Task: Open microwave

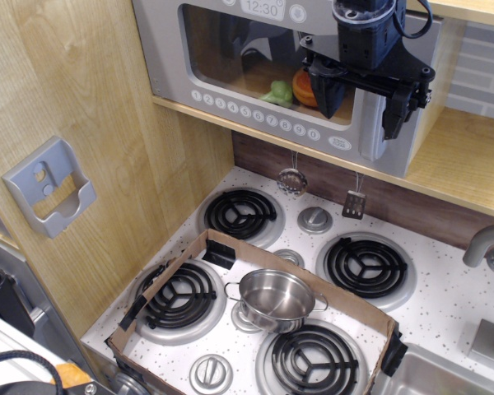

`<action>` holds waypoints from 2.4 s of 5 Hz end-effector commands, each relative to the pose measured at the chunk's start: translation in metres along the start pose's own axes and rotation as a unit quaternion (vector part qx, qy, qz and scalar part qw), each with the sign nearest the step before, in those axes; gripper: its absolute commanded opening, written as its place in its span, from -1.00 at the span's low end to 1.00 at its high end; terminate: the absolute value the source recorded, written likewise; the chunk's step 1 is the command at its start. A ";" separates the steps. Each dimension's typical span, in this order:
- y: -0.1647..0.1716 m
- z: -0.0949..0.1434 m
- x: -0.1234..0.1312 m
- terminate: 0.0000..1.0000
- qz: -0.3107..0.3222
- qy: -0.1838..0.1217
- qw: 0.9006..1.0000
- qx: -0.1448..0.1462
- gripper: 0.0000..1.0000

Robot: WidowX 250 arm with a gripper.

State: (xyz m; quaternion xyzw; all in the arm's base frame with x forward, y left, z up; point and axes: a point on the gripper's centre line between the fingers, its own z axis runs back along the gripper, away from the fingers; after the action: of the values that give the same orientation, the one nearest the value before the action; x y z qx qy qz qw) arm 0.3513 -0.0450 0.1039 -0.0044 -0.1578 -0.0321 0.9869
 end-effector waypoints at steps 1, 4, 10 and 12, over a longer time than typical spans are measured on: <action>0.015 0.005 0.020 -1.00 -0.027 -0.027 0.999 -0.004 1.00; 0.020 0.011 0.025 -1.00 0.002 -0.062 0.998 0.021 -1.00; -0.019 0.000 -0.079 -1.00 0.223 -0.014 0.973 0.062 1.00; -0.072 -0.004 -0.066 -1.00 0.230 -0.022 0.972 0.043 1.00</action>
State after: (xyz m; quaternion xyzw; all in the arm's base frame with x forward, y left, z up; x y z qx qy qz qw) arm 0.2808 -0.1080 0.0682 0.0092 -0.1596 0.2015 0.9664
